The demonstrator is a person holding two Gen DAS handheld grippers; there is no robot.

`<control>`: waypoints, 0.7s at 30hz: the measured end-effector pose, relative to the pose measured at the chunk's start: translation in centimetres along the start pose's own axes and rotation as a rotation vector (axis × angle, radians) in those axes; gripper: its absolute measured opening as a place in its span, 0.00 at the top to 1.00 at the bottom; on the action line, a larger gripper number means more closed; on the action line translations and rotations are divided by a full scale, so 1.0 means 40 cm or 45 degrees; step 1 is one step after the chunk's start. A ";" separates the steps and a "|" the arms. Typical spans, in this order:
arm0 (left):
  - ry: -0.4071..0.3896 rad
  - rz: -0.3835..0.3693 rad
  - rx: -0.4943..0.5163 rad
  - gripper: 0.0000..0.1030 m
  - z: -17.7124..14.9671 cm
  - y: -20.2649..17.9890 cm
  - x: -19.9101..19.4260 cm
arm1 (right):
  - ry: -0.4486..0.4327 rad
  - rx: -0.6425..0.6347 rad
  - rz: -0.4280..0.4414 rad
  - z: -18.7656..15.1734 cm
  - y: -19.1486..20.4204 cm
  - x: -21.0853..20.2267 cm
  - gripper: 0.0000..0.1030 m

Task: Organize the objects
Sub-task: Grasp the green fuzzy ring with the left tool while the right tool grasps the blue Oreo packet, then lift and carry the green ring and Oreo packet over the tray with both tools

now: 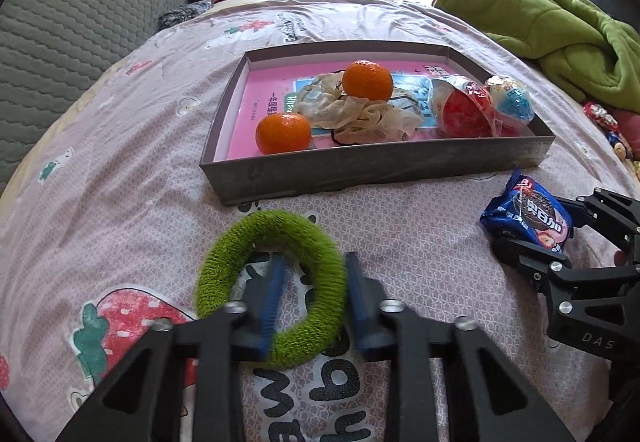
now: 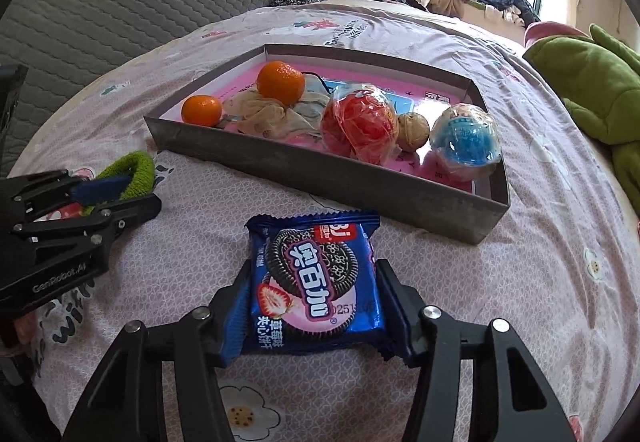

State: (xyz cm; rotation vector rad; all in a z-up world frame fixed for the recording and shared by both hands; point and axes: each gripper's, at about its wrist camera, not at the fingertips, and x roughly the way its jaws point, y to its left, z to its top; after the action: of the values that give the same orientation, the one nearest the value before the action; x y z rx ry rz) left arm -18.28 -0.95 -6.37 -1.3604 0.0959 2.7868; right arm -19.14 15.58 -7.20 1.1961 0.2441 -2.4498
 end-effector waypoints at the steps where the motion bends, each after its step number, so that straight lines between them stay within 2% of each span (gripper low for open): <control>1: -0.003 -0.001 0.000 0.84 0.000 0.000 -0.001 | 0.000 0.012 0.011 -0.001 -0.002 -0.002 0.45; 5: -0.018 0.006 0.007 0.87 -0.003 0.000 -0.009 | -0.009 0.032 0.022 -0.005 -0.001 -0.011 0.46; 16: -0.076 -0.009 -0.036 0.88 -0.001 0.020 -0.065 | -0.092 0.064 0.007 -0.005 0.011 -0.064 0.47; 21: -0.116 0.029 -0.035 0.88 -0.004 0.016 -0.101 | -0.129 0.057 -0.007 -0.004 0.016 -0.090 0.47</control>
State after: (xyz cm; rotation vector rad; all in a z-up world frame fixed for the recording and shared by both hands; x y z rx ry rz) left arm -15.72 -1.64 -3.27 -1.2429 0.0712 2.8743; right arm -16.77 16.06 -4.44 1.0863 0.1648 -2.5244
